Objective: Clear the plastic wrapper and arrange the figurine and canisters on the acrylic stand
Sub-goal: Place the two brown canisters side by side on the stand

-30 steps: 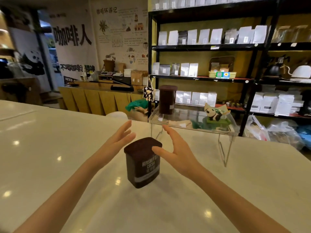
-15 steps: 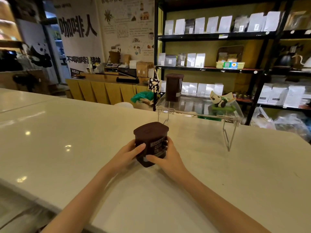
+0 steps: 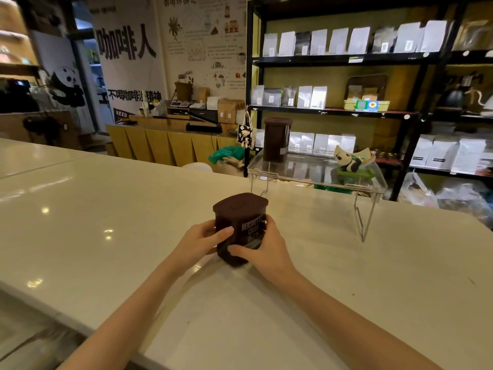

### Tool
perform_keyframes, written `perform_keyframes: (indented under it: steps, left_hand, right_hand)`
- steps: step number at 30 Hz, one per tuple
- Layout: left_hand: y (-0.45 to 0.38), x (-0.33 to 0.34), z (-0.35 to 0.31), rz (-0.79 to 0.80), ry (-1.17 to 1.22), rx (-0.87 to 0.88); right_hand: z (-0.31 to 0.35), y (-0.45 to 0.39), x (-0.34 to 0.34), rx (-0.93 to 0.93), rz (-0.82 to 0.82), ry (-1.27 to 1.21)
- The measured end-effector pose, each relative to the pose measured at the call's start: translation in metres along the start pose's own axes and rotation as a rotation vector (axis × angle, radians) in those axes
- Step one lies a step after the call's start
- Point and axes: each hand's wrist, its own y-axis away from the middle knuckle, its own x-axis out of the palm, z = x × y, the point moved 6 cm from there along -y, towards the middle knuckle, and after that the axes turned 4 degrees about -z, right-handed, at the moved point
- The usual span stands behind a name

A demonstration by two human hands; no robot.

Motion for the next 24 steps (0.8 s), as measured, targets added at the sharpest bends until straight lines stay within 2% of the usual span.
perform_keyframes:
  steps: [3, 8, 17, 24]
  left_hand:
    - [0.0, -0.001, -0.014, -0.037, -0.04, 0.035]
    - [-0.001, -0.005, -0.068, -0.111, -0.113, 0.19]
    - [-0.045, 0.0, -0.167, -0.029, -0.099, 0.361]
    - [-0.102, 0.025, -0.193, 0.026, -0.051, 0.422]
  right_hand:
    - [0.011, -0.004, -0.008, -0.015, 0.039, 0.007]
    - [0.047, -0.017, -0.034, -0.093, 0.039, -0.007]
    - [0.124, -0.075, -0.095, -0.239, -0.026, 0.024]
    - [0.129, -0.134, -0.131, -0.148, -0.024, 0.074]
